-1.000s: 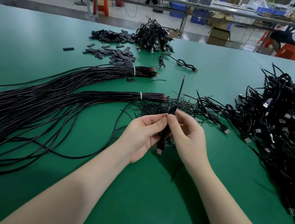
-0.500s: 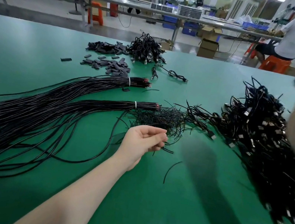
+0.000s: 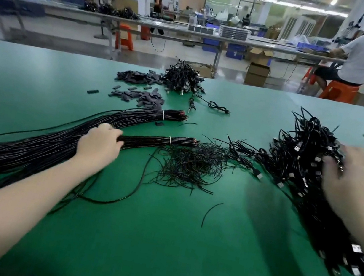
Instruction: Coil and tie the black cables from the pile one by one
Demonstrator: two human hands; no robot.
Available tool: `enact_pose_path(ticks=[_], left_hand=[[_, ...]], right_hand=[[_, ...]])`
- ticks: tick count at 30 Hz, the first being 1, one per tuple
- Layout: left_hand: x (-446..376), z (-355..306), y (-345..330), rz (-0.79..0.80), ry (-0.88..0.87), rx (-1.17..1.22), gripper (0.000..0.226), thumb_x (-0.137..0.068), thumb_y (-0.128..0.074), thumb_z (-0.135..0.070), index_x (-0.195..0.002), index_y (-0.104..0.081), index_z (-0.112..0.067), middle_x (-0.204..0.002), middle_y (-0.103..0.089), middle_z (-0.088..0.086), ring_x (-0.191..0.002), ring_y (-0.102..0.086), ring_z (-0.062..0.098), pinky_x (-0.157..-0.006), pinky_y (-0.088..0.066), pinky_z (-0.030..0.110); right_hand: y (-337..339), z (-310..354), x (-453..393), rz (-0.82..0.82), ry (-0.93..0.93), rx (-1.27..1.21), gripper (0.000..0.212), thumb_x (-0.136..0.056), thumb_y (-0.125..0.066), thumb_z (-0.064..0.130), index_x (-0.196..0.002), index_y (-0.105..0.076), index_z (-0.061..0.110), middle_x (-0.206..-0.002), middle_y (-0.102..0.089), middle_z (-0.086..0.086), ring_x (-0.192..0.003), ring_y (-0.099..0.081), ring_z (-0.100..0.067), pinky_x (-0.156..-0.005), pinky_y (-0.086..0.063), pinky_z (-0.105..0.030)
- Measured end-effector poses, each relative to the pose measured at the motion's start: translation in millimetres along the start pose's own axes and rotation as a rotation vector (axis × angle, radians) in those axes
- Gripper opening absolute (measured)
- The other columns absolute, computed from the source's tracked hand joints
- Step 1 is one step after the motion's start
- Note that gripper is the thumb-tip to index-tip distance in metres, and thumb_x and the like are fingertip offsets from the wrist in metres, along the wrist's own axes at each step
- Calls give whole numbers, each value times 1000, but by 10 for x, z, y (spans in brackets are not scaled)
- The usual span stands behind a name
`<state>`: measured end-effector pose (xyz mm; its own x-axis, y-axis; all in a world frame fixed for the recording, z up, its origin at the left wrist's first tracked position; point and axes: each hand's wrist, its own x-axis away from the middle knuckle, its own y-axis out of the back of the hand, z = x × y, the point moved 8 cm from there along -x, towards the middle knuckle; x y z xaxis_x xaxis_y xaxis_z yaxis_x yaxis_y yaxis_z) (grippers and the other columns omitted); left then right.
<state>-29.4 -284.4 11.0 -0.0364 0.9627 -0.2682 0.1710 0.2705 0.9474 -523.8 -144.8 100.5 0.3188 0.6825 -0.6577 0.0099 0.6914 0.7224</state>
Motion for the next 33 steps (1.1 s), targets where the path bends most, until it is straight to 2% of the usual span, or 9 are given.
enact_pose_path(ticks=[3,7,12,16,18,23,26,29,33], left_hand=[[-22,435,-96,119,74,-216,31,-99,-49,-35,-120,-64,-17,-117,-60,8,-104,-59,31,-80,-54,42],[-8,601,-51,42,104,-127,16,-96,-59,-30,-102,-68,-19,-104,-68,4,-90,-61,24,-70,-52,36],[-67,731,20,-66,179,133,13,-95,-59,-25,-98,-68,-15,-93,-68,2,-80,-59,23,-70,-48,34],[83,1014,432,-462,358,762,16,-100,-49,-26,-107,-55,-13,-93,-60,0,-84,-63,27,-80,-53,43],[225,1037,750,-641,279,818,18,-98,-46,-34,-107,-51,-19,-94,-55,-1,-86,-64,36,-79,-53,52],[704,662,1257,-665,-139,705,10,-96,-49,-41,-96,-49,-51,-73,-47,-12,-49,-44,1,-46,-33,12],[986,451,1247,-579,-255,731,4,-95,-51,-46,-98,-52,-47,-67,-47,-8,-44,-41,4,-42,-31,15],[1131,504,1272,-581,-257,826,8,-94,-52,-51,-100,-53,-46,-64,-54,-5,-48,-50,5,-46,-38,22],[1186,736,1312,-580,-182,944,15,-93,-57,-54,-101,-54,-41,-60,-58,-7,-43,-47,7,-43,-37,23]], right_hand=[[-400,803,485,249,162,-190,42,-96,-51,32,-128,-58,6,-125,-62,-17,-122,-49,-35,-108,-35,-45],[-999,1170,1112,504,58,-353,39,-98,-51,32,-131,-57,12,-136,-56,-4,-139,-34,-24,-115,-24,-35],[-1108,1101,1234,390,29,-306,27,-96,-54,32,-112,-67,13,-114,-68,-3,-130,-46,-25,-97,-44,-37],[-1086,1054,1207,381,-34,-360,24,-96,-55,28,-110,-67,12,-111,-67,-4,-121,-50,-26,-90,-44,-36],[-933,1117,1163,287,-12,-404,22,-92,-60,17,-111,-67,9,-111,-67,-7,-110,-54,-27,-89,-43,-36],[-353,2103,1204,336,222,-797,55,-89,-61,29,-141,-43,29,-146,-34,15,-84,-63,-8,-87,-51,-34],[1,3094,1262,549,493,-1016,71,-90,-56,43,-151,-21,32,-154,-16,25,-110,-60,-14,-97,-50,-39],[291,3718,1138,646,688,-999,49,-94,-59,36,-137,-52,13,-130,-57,-8,-106,-58,-19,-94,-46,-33],[604,4094,763,555,886,-688,31,-97,-53,40,-105,-68,14,-98,-56,-4,-94,-57,-20,-84,-43,-30]])
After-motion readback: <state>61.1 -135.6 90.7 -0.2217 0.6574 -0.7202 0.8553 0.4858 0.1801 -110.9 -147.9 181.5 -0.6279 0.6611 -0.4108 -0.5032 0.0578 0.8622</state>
